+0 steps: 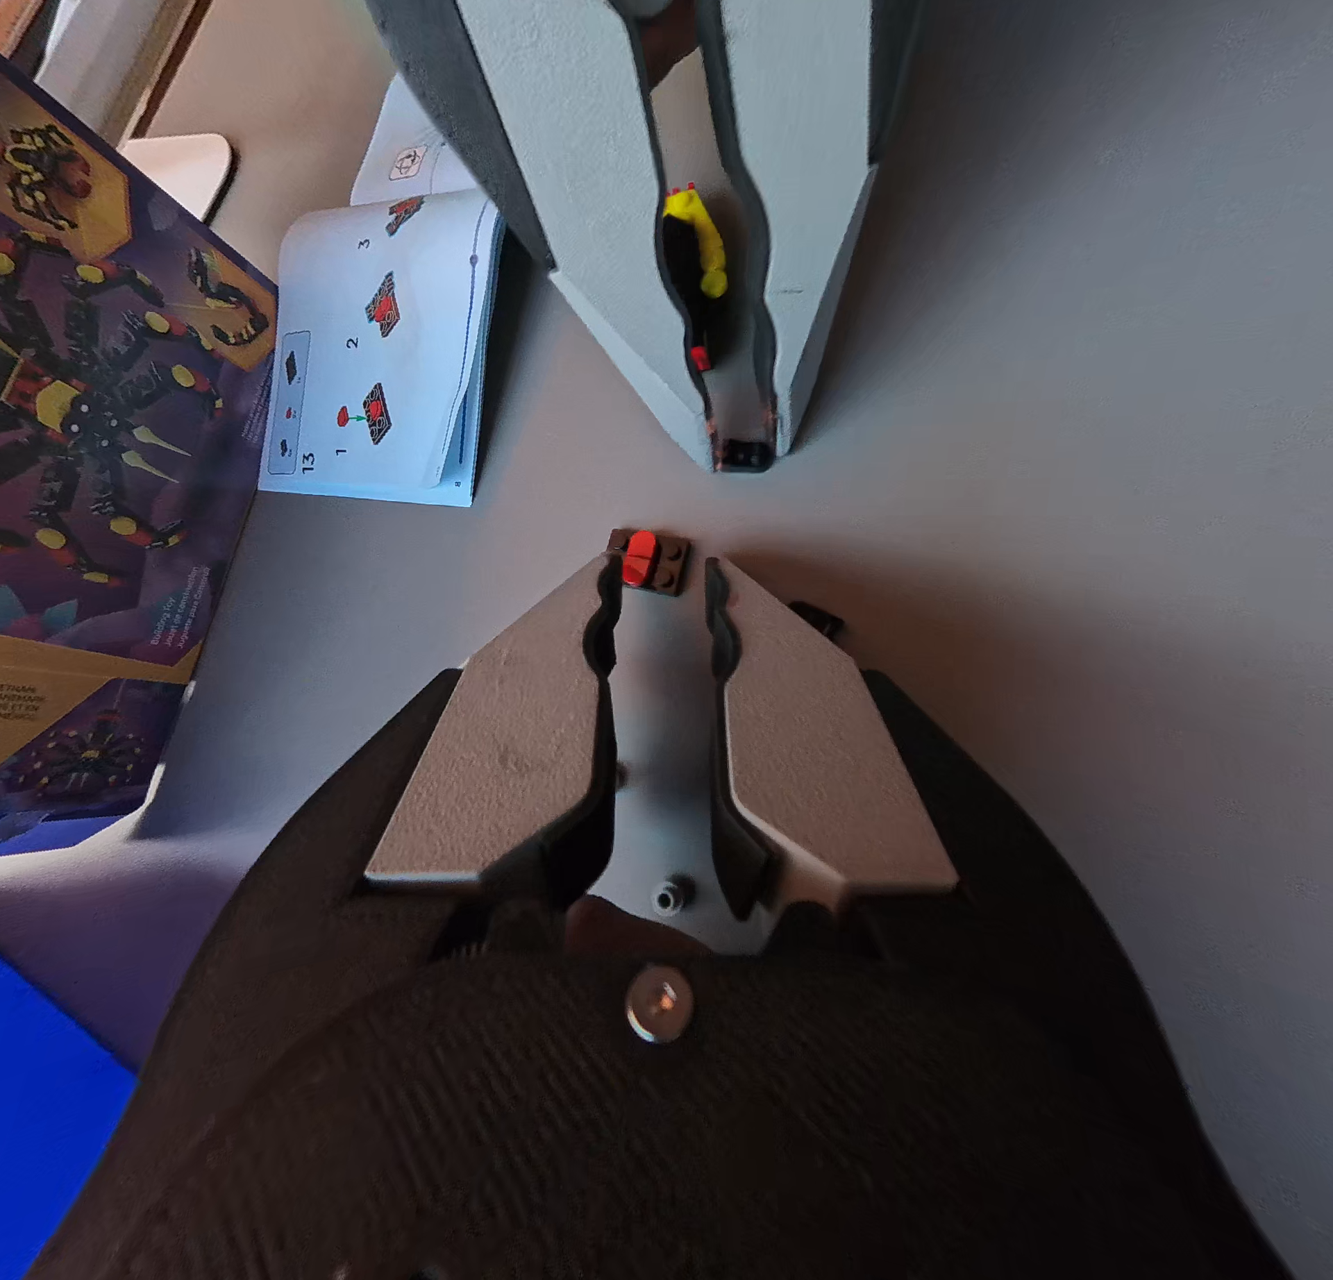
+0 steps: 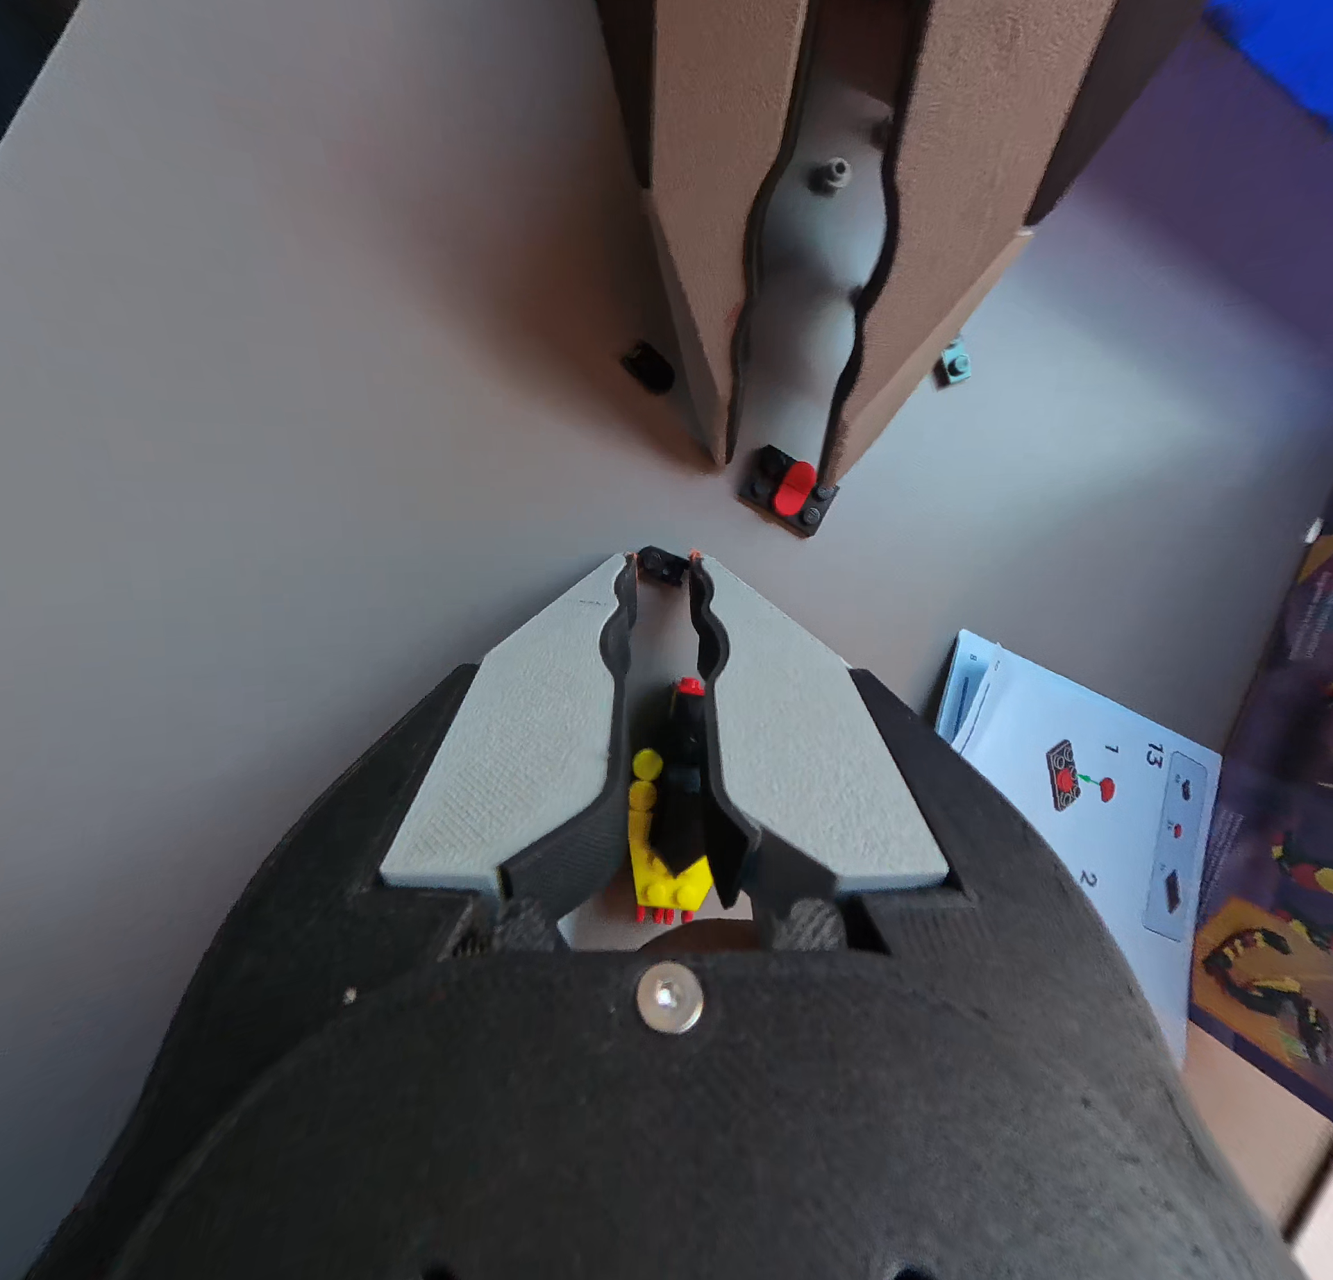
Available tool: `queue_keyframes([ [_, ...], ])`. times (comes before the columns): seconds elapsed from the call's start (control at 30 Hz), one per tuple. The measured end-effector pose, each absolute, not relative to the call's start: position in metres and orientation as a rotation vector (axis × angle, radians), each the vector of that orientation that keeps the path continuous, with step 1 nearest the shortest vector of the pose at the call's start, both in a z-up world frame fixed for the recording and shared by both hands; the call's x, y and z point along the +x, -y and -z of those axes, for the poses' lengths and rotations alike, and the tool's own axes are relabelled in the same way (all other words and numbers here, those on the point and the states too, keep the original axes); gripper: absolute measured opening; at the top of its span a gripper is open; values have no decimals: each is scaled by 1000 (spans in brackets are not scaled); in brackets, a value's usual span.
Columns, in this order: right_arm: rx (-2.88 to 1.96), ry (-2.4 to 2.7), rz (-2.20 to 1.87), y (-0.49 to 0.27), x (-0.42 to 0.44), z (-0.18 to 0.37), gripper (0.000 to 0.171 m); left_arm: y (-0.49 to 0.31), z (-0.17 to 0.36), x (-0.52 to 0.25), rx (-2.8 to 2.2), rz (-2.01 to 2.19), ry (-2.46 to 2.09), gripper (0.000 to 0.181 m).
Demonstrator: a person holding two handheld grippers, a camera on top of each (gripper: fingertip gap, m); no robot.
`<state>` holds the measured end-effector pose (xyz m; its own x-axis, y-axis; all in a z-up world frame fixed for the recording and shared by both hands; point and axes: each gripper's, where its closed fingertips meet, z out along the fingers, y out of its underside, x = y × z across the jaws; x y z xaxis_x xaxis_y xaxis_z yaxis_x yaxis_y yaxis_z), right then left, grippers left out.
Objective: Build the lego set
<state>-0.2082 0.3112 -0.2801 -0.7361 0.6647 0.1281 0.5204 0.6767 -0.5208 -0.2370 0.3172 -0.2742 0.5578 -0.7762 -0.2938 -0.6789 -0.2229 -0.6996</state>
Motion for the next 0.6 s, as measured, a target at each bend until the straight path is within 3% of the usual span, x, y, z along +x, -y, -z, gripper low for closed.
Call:
queue_keyframes([
  [0.03,-985,2572,-675,-313,-211,280,11,-317,274,-236,-1961,148,-1176,20],
  [0.43,-1494,2283,-670,-332,-209,280,12,-322,275,-233,-2000,112,-1114,13],
  [0.6,-1471,2283,-641,-333,-193,278,25,-326,275,-231,-2030,101,-1057,9],
])
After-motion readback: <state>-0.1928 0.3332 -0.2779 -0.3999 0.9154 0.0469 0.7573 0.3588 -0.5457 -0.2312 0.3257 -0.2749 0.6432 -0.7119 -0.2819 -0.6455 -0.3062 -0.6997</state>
